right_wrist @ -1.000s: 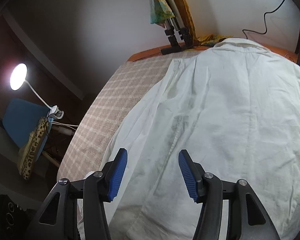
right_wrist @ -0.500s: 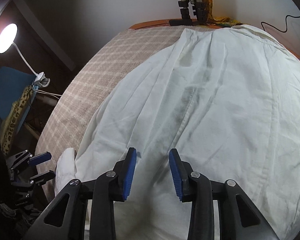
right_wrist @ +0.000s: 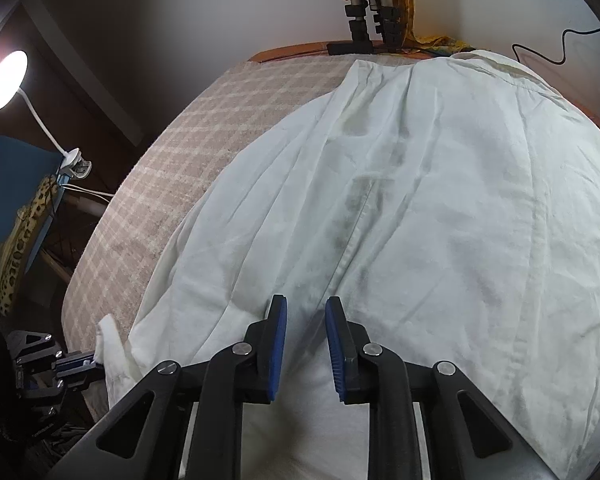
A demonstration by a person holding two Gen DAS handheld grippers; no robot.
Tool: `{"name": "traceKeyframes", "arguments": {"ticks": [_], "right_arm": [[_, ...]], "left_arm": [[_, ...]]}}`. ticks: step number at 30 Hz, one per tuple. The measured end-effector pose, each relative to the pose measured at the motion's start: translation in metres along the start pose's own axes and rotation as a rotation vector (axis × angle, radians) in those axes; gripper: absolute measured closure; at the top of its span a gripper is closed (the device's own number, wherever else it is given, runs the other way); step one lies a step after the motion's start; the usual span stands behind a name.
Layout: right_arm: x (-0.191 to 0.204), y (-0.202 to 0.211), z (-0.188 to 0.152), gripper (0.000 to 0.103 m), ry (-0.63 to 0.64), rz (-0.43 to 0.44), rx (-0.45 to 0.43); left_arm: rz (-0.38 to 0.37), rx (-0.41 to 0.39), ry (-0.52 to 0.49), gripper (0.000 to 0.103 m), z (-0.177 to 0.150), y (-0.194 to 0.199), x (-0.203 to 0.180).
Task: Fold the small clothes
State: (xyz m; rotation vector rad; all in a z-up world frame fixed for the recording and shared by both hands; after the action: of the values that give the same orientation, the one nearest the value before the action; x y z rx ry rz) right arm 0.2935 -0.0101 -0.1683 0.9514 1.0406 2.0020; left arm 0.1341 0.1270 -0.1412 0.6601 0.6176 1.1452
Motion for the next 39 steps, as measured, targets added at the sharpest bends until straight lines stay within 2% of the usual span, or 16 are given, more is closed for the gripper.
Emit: {"name": "traceKeyframes", "arguments": {"ticks": [3,5,12,15,16,18,20,24,28,31,33,35,36,37,38,39], "right_arm": [[-0.003,0.009,0.002,0.083,-0.004,-0.009,-0.023],[-0.003,0.017,0.004,0.082,-0.004,-0.008,-0.045],[0.029,0.048,-0.010,0.078,0.100,0.070,-0.085],[0.045,0.051,-0.028,0.076,0.161,0.096,-0.069],[0.050,0.050,-0.034,0.076,0.178,0.105,-0.060],[0.055,0.047,-0.044,0.076,0.211,0.121,-0.039],[0.058,0.040,-0.055,0.075,0.235,0.103,-0.013],[0.056,0.024,-0.069,0.073,0.252,0.057,0.060],[0.051,0.019,-0.069,0.070,0.231,0.039,0.084],[0.054,0.034,-0.056,0.066,0.215,0.061,0.031],[0.060,0.047,-0.043,0.051,0.208,0.067,-0.022],[0.065,0.053,-0.029,0.037,0.178,0.073,-0.061],[0.067,0.052,-0.021,0.036,0.160,0.079,-0.060],[0.069,0.048,-0.015,0.036,0.143,0.086,-0.050],[0.072,0.043,-0.009,0.036,0.127,0.089,-0.038],[0.075,0.035,-0.003,0.036,0.109,0.089,-0.023]], "left_arm": [[-0.031,-0.053,-0.074,0.099,0.000,0.025,-0.029],[-0.068,-0.059,-0.109,0.099,-0.004,0.032,-0.047],[-0.201,0.031,-0.204,0.095,-0.035,0.044,-0.103],[-0.219,0.018,-0.123,0.093,-0.034,0.052,-0.093],[-0.197,0.012,-0.086,0.092,-0.031,0.050,-0.083],[-0.122,0.007,-0.016,0.069,-0.028,0.045,-0.062],[-0.054,0.025,0.079,0.061,-0.028,0.035,-0.037],[0.032,0.085,0.181,0.061,-0.035,0.008,-0.005],[-0.007,0.115,0.229,0.061,-0.041,-0.009,-0.001],[-0.045,0.120,0.248,0.061,-0.044,-0.016,-0.004],[-0.071,0.101,0.260,0.062,-0.044,-0.016,-0.004],[-0.137,0.084,0.314,0.064,-0.043,-0.018,-0.003],[-0.156,0.074,0.337,0.064,-0.042,-0.019,-0.003],[-0.172,0.072,0.345,0.067,-0.042,-0.019,-0.004],[-0.192,0.079,0.348,0.082,-0.041,-0.021,-0.005],[-0.201,0.085,0.356,0.091,-0.041,-0.023,-0.005]]}}
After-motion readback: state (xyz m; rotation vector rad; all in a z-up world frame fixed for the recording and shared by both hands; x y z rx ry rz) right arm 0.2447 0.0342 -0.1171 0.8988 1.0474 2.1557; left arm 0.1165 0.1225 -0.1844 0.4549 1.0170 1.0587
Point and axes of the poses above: each gripper's, at about its wrist camera, not at the fingertips, and y roughly against the way its jaws point, x to its left, z to its top, the point moved 7 cm from there along -y, roughly the way its jaws point, and after that the axes turned 3 degrees about -y, right-handed, at the moved point
